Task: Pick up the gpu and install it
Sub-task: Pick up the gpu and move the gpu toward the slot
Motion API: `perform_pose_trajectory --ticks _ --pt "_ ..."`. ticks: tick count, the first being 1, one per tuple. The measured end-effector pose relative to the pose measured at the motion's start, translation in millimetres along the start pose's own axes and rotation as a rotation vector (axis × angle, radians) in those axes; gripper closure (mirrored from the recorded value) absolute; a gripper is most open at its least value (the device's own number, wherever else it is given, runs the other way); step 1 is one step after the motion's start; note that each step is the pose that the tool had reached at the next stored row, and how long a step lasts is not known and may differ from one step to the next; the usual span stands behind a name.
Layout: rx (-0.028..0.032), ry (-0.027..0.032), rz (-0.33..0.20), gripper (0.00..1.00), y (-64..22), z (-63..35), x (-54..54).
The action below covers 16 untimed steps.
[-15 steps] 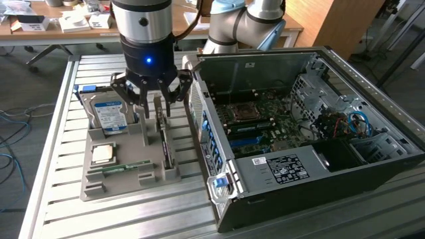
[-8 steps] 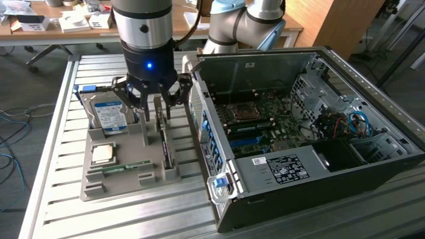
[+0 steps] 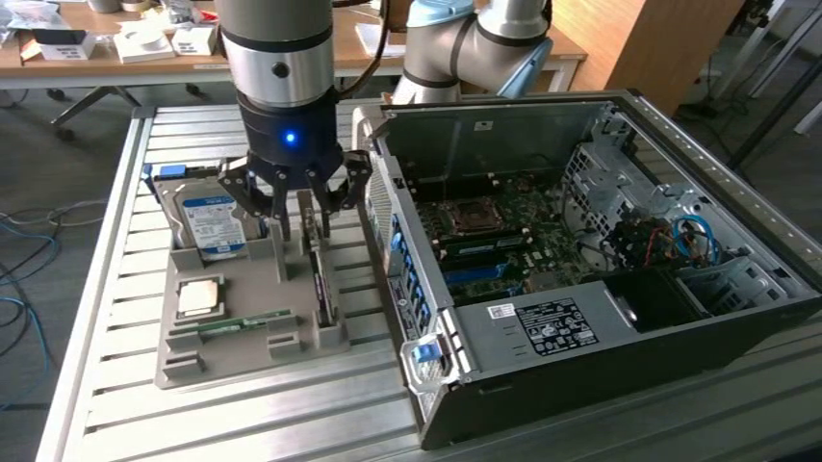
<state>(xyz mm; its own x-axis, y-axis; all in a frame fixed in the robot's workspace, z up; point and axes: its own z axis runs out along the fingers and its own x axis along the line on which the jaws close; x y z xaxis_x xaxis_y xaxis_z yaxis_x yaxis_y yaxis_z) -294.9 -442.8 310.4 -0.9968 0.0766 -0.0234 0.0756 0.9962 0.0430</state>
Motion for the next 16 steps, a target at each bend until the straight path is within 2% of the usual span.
perform_pose_trajectory --ticks 6,16 --pt "-0.0002 -0.0002 0.0 0.53 -0.3 7.6 0.2" --pt "-0.0002 -0.0002 0.0 0.53 -0.2 8.4 -1.7"
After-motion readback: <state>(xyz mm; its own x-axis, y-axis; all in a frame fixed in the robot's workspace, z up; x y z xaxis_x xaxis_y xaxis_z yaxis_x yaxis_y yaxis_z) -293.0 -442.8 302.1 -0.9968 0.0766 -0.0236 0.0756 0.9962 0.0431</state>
